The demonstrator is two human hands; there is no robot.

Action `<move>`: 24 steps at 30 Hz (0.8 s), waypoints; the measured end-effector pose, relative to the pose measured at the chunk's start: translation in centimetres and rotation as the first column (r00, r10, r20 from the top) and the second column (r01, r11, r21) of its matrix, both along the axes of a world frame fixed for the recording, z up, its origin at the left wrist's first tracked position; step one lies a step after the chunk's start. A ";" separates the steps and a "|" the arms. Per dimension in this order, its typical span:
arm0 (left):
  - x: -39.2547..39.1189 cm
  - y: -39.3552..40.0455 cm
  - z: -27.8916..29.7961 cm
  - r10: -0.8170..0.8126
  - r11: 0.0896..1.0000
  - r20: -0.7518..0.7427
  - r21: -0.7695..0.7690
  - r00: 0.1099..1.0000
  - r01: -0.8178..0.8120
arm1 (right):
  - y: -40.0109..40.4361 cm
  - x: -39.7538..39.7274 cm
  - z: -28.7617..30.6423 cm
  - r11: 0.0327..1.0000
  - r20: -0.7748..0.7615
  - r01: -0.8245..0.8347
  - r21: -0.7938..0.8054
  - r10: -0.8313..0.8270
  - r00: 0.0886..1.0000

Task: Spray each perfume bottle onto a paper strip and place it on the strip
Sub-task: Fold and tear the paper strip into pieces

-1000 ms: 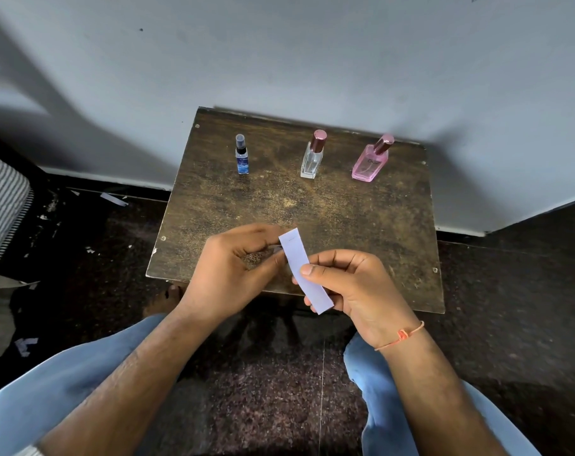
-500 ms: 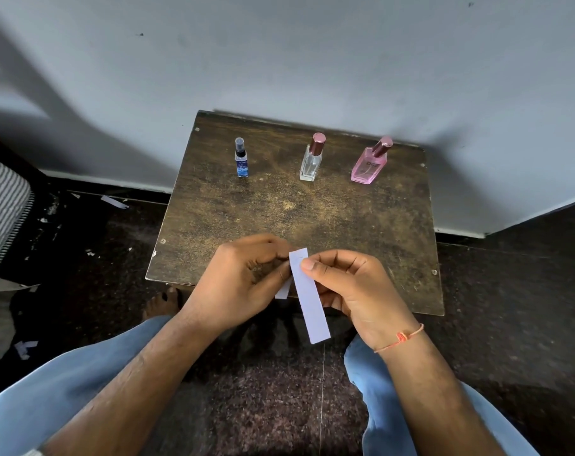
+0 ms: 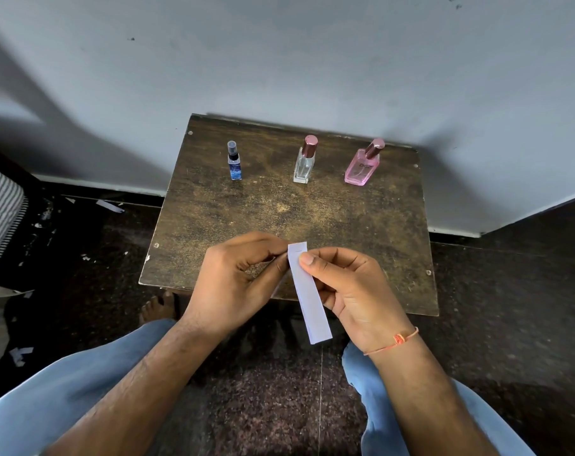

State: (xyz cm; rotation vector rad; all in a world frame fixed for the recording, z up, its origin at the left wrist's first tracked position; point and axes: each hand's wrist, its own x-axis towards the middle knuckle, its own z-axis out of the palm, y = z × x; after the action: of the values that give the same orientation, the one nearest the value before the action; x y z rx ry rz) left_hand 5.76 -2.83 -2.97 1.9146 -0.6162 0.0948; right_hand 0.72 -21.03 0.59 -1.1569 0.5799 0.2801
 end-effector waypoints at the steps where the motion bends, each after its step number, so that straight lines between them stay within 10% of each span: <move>1: 0.0 -0.1 0.0 0.007 1.000 0.005 0.000 1.000 -0.007 | 0.1 0.0 0.0 1.000 0.002 0.017 0.020 -0.017 1.000; 9: 0.2 -0.9 0.0 0.084 0.996 0.051 0.016 0.995 -0.085 | 0.5 -0.2 0.4 0.975 0.031 0.134 0.174 -0.142 0.989; 13: 1.0 -0.6 -0.4 0.207 0.978 -0.165 -0.001 0.964 -0.210 | -0.6 -0.1 1.5 0.966 0.097 0.171 0.196 -0.192 0.976; 18: 1.1 -0.9 -0.9 0.141 0.971 -0.494 -0.100 0.858 -0.217 | -5.3 0.4 -0.5 0.925 0.120 0.266 -0.270 -0.242 0.963; 24: 1.4 -1.3 -0.9 0.053 0.947 -0.651 -0.209 0.757 -0.245 | -11.6 -0.5 -3.2 0.593 0.137 0.213 -0.777 -0.170 0.976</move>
State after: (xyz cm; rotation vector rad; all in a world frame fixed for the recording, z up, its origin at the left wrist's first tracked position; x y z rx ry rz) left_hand 7.15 -4.18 -3.85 1.5693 0.0263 -0.3477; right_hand 0.18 -32.62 -2.65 -1.9419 0.8157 -0.2421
